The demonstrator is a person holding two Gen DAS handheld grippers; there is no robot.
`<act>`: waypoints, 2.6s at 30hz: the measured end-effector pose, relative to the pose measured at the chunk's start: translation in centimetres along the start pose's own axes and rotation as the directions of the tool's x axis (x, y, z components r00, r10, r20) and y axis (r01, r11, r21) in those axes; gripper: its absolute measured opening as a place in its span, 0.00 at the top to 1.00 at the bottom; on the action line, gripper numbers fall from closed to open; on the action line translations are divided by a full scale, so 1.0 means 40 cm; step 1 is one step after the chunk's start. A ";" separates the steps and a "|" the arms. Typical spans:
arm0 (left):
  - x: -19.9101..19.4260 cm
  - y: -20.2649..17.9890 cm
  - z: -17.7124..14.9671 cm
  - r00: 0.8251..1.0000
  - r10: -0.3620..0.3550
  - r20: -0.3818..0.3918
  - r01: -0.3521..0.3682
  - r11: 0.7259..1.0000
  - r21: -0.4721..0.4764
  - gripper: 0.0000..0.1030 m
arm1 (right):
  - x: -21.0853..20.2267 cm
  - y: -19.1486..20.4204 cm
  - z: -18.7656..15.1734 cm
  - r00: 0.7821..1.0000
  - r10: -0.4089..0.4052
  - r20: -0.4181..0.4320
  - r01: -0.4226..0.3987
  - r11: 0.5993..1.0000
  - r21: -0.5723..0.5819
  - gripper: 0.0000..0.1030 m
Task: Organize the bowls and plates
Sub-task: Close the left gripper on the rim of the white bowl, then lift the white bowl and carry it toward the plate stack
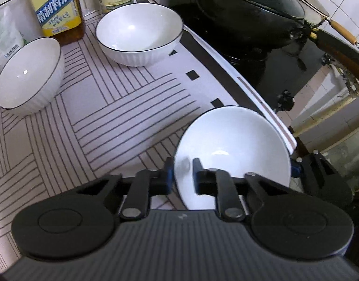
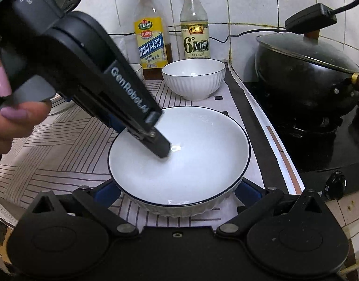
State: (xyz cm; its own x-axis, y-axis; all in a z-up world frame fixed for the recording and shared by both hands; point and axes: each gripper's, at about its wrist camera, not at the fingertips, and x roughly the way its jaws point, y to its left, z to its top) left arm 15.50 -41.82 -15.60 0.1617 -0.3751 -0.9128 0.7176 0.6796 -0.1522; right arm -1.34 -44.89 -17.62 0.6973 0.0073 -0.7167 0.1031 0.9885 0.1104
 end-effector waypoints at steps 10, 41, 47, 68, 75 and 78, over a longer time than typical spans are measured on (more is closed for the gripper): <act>-0.013 0.036 -0.007 1.000 -0.001 -0.007 0.001 0.998 -0.061 0.94 | 0.020 0.005 0.008 1.000 0.004 0.018 -0.004 1.000 -0.005 0.00; -0.311 0.370 -0.262 0.981 0.185 0.056 -0.147 0.901 -0.408 0.93 | 0.030 0.341 0.138 0.943 0.331 -0.026 -0.327 0.910 -0.255 0.00; -0.341 0.454 -0.312 0.972 0.232 0.034 -0.189 0.863 -0.469 0.93 | 0.070 0.442 0.159 0.915 0.399 -0.056 -0.396 0.866 -0.304 0.00; -0.276 0.617 -0.397 0.932 0.363 -0.001 -0.314 0.805 -0.503 0.92 | 0.251 0.632 0.138 0.873 0.448 -0.195 -0.486 0.759 -0.432 0.01; -0.262 0.636 -0.399 0.937 0.346 -0.040 -0.312 0.783 -0.538 0.91 | 0.270 0.643 0.144 0.864 0.447 -0.232 -0.504 0.753 -0.424 0.02; -0.255 0.635 -0.379 0.935 0.343 -0.092 -0.338 0.780 -0.526 0.90 | 0.291 0.654 0.152 0.849 0.418 -0.324 -0.524 0.748 -0.407 0.02</act>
State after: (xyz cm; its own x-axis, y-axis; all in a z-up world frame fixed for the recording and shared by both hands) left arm 21.82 -11.15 -15.89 0.3346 -0.0592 -0.9405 0.1484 0.9889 -0.0095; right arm 13.80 -19.86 -18.88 0.4049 0.4680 -0.7855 -0.5771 0.7971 0.1775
